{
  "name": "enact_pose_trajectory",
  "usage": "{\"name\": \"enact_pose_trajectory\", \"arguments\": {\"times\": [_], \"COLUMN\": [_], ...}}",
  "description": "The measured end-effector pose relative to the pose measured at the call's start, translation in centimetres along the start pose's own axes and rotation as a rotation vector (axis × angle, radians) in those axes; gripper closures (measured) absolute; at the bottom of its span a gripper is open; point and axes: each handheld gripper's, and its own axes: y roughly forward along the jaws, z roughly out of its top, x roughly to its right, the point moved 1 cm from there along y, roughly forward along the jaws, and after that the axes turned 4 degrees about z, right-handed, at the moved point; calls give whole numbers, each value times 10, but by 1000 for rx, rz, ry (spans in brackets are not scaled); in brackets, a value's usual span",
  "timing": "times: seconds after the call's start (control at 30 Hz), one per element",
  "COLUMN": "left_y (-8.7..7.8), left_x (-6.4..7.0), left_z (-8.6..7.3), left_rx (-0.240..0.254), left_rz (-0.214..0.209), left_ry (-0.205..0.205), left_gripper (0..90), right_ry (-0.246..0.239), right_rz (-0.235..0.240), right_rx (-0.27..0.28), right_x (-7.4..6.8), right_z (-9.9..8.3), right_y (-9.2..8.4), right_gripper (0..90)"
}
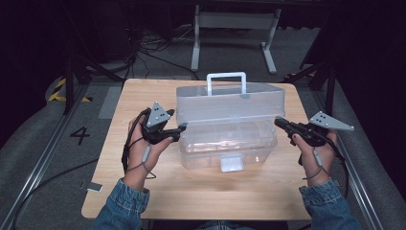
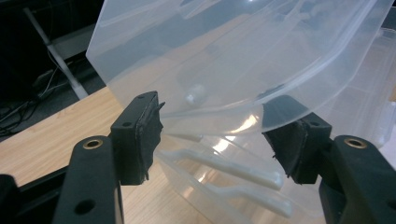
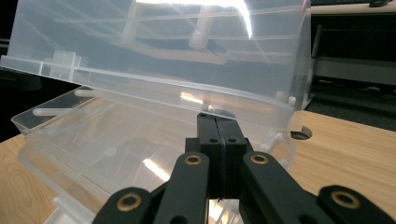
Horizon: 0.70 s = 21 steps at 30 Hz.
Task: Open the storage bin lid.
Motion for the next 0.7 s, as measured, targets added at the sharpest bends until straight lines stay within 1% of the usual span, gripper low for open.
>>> {"name": "enact_pose_trajectory", "arguments": {"times": [0.07,0.1,0.17,0.23,0.3,0.37,0.47,0.53,0.6,0.67,0.7], "left_y": [3,4,5,5,5,6,7,7,8,8,9], "left_x": [1,1,1,0,-1,-2,-4,-5,-6,-8,-9], "left_z": [1,1,3,4,5,5,5,5,6,7,8], "left_rx": [9,9,38,37,35,38,45,41,31,20,18], "left_rz": [1,12,23,33,44,46,48,46,47,48,48], "left_ry": [3,2,-18,-21,-39,-43,-45,-54,-54,-49,-48], "left_gripper": [382,378,383,390,391,400,439,449,459,471,474], "right_ry": [2,3,3,7,8,11,8,7,0,-30,-42], "right_rz": [0,3,3,7,6,9,16,24,30,51,67], "right_rx": [-1,1,-3,5,6,6,6,3,0,-7,-23], "right_x": [0,0,0,1,1,1,0,-1,-2,-5,-7], "right_z": [0,0,0,0,0,1,1,1,2,3,3], "right_y": [0,0,0,0,-1,-2,-3,-5,-7,-10,-11], "right_gripper": [900,900,900,900,900,900,900,900,900,900,900]}}
